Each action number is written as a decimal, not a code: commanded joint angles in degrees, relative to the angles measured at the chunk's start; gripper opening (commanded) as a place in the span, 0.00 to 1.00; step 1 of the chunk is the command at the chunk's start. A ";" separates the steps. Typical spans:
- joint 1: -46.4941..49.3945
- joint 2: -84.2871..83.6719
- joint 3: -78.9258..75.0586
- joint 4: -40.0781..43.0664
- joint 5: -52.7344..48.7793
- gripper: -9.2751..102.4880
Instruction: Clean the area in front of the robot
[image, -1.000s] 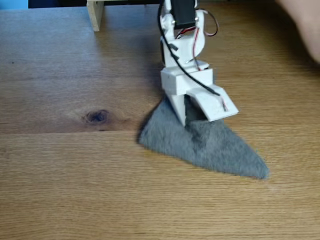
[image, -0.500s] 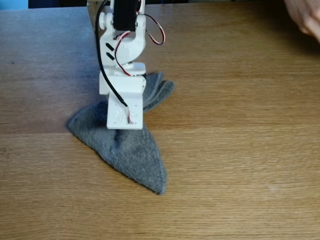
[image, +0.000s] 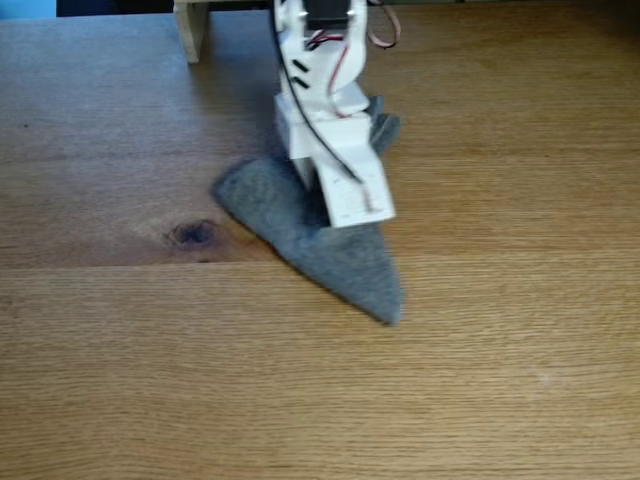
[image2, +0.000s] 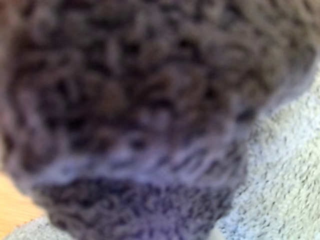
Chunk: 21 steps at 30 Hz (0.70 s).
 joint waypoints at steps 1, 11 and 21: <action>-6.33 5.19 3.60 -9.05 -1.49 0.08; 2.72 -10.20 4.04 -45.18 -13.01 0.08; 24.70 -16.00 -2.81 -42.10 -18.98 0.08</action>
